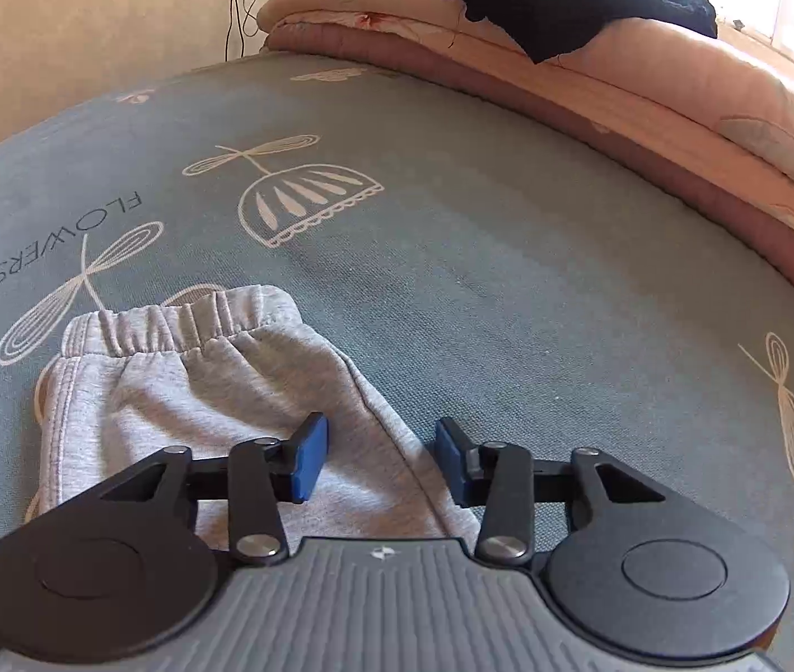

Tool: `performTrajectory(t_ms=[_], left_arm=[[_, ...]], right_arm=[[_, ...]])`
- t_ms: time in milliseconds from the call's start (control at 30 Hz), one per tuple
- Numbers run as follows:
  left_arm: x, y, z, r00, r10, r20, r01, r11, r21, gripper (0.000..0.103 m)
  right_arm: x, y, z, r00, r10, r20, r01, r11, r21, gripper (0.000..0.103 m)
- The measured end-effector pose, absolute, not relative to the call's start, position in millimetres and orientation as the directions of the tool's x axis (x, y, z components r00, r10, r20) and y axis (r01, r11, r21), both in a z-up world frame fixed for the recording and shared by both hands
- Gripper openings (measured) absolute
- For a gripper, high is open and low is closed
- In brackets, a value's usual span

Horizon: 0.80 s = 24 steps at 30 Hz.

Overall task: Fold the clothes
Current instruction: 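Grasp the gathered cuff with the right gripper, press it flat, release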

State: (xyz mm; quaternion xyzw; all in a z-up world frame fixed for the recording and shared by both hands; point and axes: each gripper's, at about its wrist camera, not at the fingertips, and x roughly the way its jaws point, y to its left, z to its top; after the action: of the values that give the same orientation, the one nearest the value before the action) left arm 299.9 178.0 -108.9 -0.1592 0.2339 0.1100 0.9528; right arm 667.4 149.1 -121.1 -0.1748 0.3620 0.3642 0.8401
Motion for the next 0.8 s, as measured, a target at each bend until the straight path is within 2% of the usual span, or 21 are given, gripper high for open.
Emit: performTrajectory(t_ms=[33,167,200,267,333,433,500,533,600,700,800], left_arm=[[300,177,-109,0.867,0.134,-0.481,-0.282,0.926,-0.251,0.102],[302,178,-109,0.869,0.126,-0.479,-0.275,0.927,-0.255,0.102],[302,178,-110,0.869,0.123,-0.48,-0.273,0.927,-0.256,0.102],[303,178,-110,0.867,0.117,-0.484,-0.269,0.928,-0.257,0.102],[303,179,-110,0.866,0.117,-0.487,-0.271,0.927,-0.259,0.102],[302,181,-110,0.869,0.117,-0.481,-0.276,0.921,-0.275,0.102],[301,184,-110,0.873,0.112,-0.474,-0.277,0.914,-0.295,0.102],[300,185,-110,0.875,0.109,-0.472,-0.278,0.911,-0.305,0.102],[300,187,-110,0.877,0.102,-0.47,-0.279,0.903,-0.326,0.102],[300,190,-112,0.877,0.087,-0.473,-0.278,0.894,-0.351,0.102],[300,192,-112,0.878,0.085,-0.471,-0.279,0.89,-0.361,0.102]], right_arm=[[663,150,-120,0.488,0.482,-0.728,-0.742,0.668,-0.056,0.008],[648,158,-111,0.621,0.452,-0.64,-0.7,0.688,-0.193,0.006],[649,159,-110,0.625,0.447,-0.64,-0.693,0.695,-0.191,0.008],[652,163,-116,0.594,0.416,-0.689,-0.699,0.69,-0.187,0.024],[643,163,-116,0.618,0.398,-0.678,-0.694,0.681,-0.232,0.051],[630,149,-100,0.609,0.442,-0.659,-0.687,0.709,-0.16,0.054],[620,139,-92,0.552,0.486,-0.677,-0.707,0.703,-0.072,0.049],[613,139,-93,0.531,0.491,-0.69,-0.721,0.689,-0.064,0.036],[602,141,-101,0.477,0.483,-0.734,-0.746,0.664,-0.047,0.019],[595,155,-120,0.44,0.453,-0.775,-0.753,0.656,-0.045,0.015],[596,173,-122,0.448,0.481,-0.754,-0.751,0.66,-0.026,0.011]])
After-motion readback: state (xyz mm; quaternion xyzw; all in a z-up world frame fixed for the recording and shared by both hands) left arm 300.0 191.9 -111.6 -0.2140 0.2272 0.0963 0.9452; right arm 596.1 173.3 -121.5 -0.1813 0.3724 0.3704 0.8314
